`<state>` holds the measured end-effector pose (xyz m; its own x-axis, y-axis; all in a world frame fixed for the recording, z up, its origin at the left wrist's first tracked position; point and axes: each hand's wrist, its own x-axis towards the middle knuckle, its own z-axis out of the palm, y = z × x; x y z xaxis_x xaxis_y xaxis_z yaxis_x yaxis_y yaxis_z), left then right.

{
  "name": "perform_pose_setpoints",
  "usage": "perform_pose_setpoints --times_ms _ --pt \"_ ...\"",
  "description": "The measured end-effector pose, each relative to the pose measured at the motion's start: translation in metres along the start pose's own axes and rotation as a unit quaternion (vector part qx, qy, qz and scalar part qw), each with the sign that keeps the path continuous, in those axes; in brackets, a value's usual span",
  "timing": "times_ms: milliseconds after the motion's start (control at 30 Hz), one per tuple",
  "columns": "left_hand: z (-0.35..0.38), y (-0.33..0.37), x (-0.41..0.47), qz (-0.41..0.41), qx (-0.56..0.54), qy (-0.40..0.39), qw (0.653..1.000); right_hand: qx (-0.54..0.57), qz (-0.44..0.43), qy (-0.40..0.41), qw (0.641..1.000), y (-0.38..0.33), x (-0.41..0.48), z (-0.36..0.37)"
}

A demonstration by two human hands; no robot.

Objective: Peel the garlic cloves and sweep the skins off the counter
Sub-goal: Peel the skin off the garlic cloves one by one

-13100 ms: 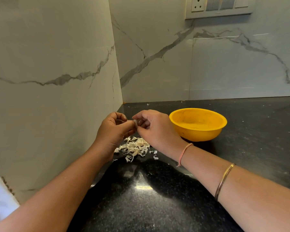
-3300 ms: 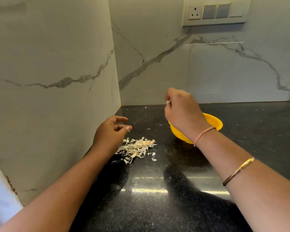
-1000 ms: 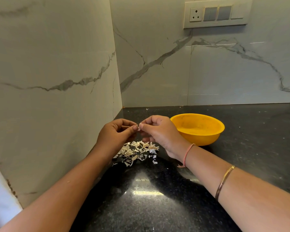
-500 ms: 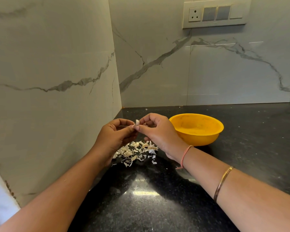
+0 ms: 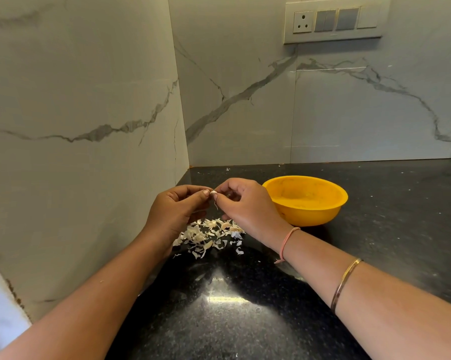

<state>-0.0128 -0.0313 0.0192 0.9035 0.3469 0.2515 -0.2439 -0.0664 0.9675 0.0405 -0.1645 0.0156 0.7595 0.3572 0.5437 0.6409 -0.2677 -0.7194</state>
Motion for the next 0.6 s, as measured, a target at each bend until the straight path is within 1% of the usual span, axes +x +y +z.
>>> perform_pose_setpoints --times_ms 133,400,600 --pt "0.0009 0.0006 -0.001 0.001 -0.001 0.006 1.0 -0.006 -0.013 -0.008 1.0 0.0016 -0.0004 0.0012" --pt "0.0017 0.0008 -0.002 -0.01 -0.044 0.008 0.999 0.004 -0.026 0.018 0.999 0.0029 0.0008 0.0063" --pt "0.0039 -0.0016 -0.0018 -0.027 -0.046 0.014 0.998 -0.035 -0.06 0.022 0.997 0.001 0.0003 0.0065"
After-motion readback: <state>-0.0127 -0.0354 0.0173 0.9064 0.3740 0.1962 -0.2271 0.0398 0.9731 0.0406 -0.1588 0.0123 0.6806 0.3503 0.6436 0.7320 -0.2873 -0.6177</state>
